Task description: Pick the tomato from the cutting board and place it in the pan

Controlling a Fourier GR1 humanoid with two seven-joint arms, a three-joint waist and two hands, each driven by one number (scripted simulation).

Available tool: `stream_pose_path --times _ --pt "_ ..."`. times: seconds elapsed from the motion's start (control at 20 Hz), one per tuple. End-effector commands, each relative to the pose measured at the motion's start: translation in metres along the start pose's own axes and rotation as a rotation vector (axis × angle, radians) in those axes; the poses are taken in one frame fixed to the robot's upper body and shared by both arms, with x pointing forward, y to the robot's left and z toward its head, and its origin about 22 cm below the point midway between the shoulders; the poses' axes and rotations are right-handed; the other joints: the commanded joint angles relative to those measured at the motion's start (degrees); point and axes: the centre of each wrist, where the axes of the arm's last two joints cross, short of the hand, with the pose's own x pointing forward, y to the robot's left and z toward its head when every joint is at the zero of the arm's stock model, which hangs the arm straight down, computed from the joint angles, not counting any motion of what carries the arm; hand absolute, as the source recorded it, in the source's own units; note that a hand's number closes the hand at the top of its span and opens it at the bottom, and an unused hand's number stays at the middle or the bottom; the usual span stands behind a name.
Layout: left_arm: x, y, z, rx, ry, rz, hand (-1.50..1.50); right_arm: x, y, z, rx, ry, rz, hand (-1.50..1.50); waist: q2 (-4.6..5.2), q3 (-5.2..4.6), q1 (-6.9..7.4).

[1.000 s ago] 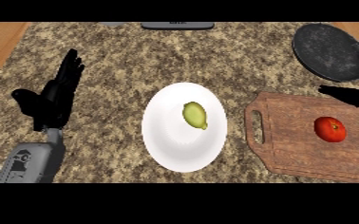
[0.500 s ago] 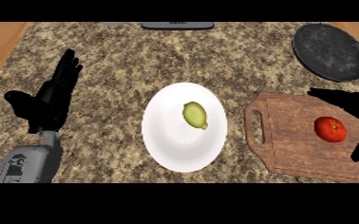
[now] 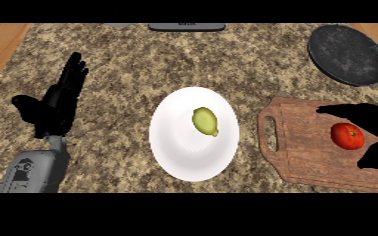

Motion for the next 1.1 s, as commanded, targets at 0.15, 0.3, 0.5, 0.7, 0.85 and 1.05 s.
stream_pose_path --times 0.15,0.3,0.5,0.7,0.85,1.05 --pt "0.013 -0.014 -0.002 0.002 -0.006 -0.008 0.00 0.005 0.024 -0.018 0.006 -0.134 0.072 1.50 -0.01 0.03 0.12" --pt "0.005 0.006 0.000 -0.005 0.009 -0.005 0.00 -0.015 0.007 -0.008 -0.005 -0.116 0.051 1.50 0.01 0.02 0.12" --pt "-0.019 -0.003 0.006 0.023 0.008 -0.010 0.00 0.037 0.020 -0.014 -0.010 -0.120 0.055 1.50 -0.20 -0.06 -0.77" --pt "0.007 0.010 0.000 0.020 0.008 -0.004 0.00 0.129 0.053 -0.063 -0.024 -0.063 0.048 1.50 -0.48 -0.07 -0.44" --pt "-0.002 0.004 0.015 0.013 0.001 -0.002 0.00 0.159 0.042 -0.049 -0.101 -0.047 0.031 1.50 -0.47 -0.06 -0.56" --pt "0.001 -0.007 -0.004 0.007 0.017 -0.011 0.00 0.154 0.002 -0.026 -0.385 -0.029 0.031 1.50 -0.18 -0.01 -1.04"
